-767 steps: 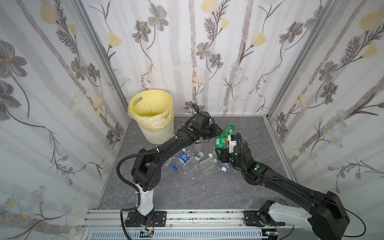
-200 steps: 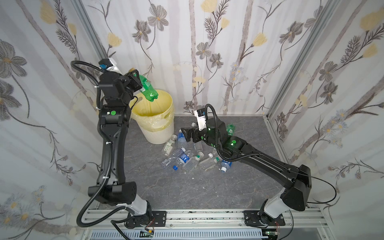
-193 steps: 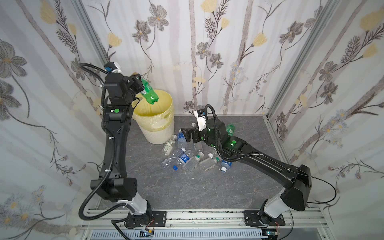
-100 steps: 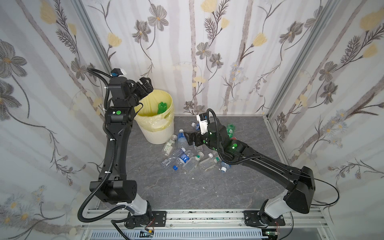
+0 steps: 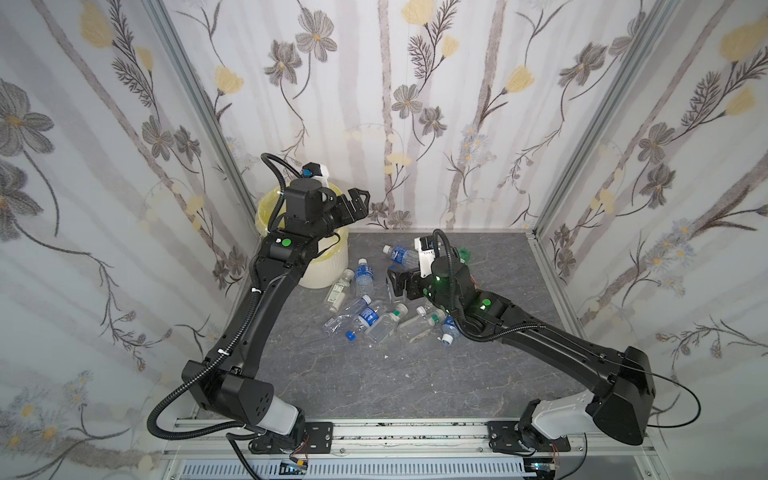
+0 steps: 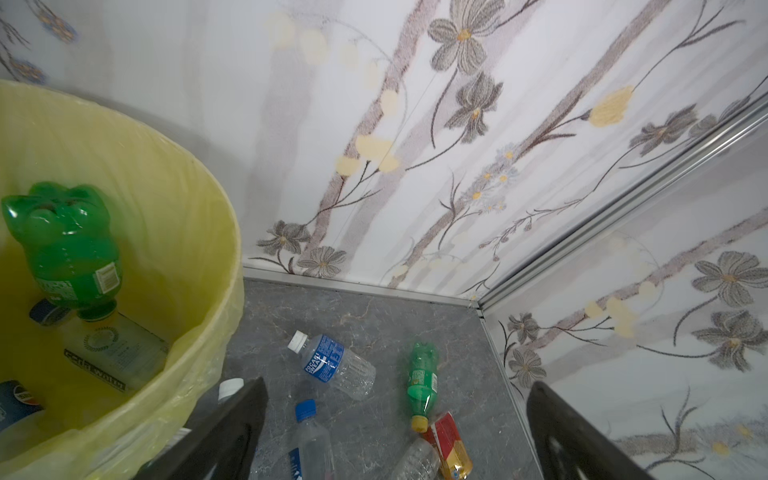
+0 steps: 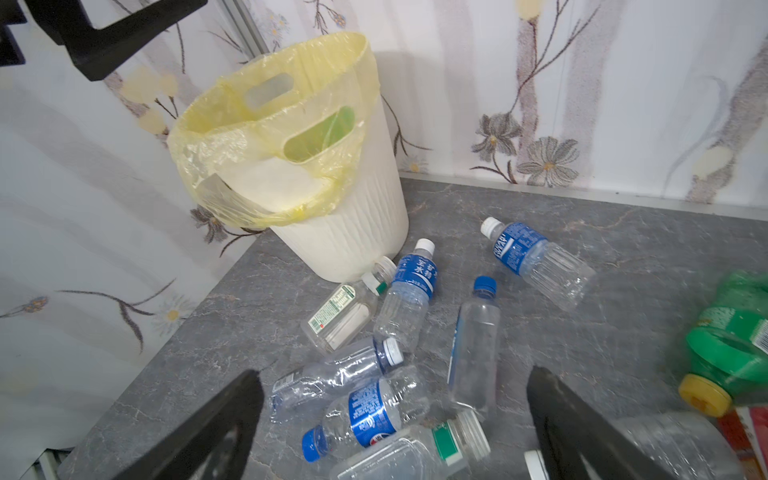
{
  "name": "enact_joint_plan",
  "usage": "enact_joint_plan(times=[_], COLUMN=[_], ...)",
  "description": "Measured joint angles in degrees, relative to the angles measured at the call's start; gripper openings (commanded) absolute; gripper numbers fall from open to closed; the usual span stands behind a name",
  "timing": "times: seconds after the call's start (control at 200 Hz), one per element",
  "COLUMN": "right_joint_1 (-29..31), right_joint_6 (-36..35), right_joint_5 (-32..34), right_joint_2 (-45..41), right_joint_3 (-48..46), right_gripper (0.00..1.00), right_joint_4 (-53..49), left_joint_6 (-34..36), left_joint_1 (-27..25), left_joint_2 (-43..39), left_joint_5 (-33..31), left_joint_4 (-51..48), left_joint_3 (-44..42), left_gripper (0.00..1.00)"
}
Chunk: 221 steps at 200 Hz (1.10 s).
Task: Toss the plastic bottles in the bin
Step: 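Open the left gripper over the bin to drop the green bottle, then swing the left gripper back while the right lowers onto a blue-labelled water bottle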
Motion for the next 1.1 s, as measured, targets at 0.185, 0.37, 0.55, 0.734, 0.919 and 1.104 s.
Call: enact_joint_plan(times=[0.185, 0.37, 0.55, 0.734, 0.919, 1.104], right_joint_1=[-1.92, -4.5, -6.71, -8.74, -9.55, -10.49], right_joint_6=[2.51, 6.21, 10.69, 14.56, 16.87, 18.4], right_joint_5=[2.51, 3.56, 5.55, 5.73, 5.16, 3.43], right_joint_2=[-5.55, -10.14, -12.76, -12.79, -12.39, -11.13], right_joint_3=[-9.53, -19.21, -27.15, -32.13, -35.15, -37.44], right_gripper=[1.0, 1.0, 1.0, 1.0, 1.0, 0.98], right_joint_4=[0.42, -0.13, -0.33, -0.44, -0.24, 1.14], left_joint_6=[0.0, -0.04, -0.7, -1.57, -2.93, -4.59], left_joint_1=[-5.35, -10.47, -13.66, -17.75, -20.02, -21.14], left_joint_2=[0.46, 1.81, 4.13, 5.53, 6.38, 6.05], left_joint_5=[-1.25, -2.08, -1.84, -1.29, -1.16, -0.22], left_joint_4=[1.36, 2.43, 4.04, 5.99, 9.31, 11.82], left_joint_3=[-3.61, -6.45, -8.68, -10.82, -14.25, -19.23], left_gripper=[1.0, 1.0, 1.0, 1.0, 1.0, 1.0])
